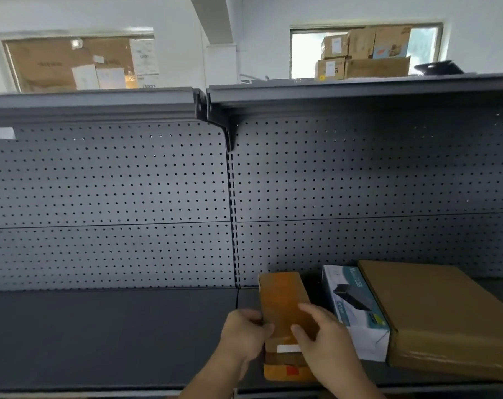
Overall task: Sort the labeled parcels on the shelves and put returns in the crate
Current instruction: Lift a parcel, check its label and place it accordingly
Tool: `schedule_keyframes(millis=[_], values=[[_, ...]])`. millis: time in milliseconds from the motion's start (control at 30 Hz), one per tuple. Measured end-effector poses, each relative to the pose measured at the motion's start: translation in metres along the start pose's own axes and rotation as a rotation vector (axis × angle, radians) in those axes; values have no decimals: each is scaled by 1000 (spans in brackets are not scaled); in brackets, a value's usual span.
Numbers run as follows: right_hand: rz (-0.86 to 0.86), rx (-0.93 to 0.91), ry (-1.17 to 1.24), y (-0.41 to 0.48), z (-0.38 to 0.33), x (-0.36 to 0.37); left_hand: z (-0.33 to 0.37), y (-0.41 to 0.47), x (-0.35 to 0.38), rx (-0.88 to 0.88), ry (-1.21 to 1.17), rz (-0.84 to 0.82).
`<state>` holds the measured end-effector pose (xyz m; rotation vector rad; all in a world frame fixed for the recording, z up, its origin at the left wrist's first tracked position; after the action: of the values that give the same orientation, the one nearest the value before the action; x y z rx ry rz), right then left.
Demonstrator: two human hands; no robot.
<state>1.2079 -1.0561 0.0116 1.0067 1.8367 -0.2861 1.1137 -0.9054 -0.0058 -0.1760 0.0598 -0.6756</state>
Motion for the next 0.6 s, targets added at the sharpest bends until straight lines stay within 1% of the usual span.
schedule_keyframes(millis=[100,200,333,467,533,600], values=[[51,74,54,2,4,1,0,-3,-1,33,-81,14],[84,133,175,4,9,2,-1,-4,0,75,-152,16],[116,145,315,1,11,3,-1,-9,1,108,-253,-19],[173,170,505,0,8,-3,4,-12,-6,171,-356,-37],[162,190,616,2,3,-9,10,-15,-9,211,-395,-69],[112,196,712,4,-2,-13,17,-20,-12,256,-415,-83]])
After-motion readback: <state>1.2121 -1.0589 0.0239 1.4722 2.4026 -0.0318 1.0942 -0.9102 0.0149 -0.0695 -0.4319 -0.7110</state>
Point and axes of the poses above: each hand's wrist, its own y-axis towards the middle knuckle, its own x-axis out of the palm, z = x × y, the point moved 3 cm from there along y, towards the middle knuckle, and after that the axes turned 15 degrees about -y, right-handed, at the moved point
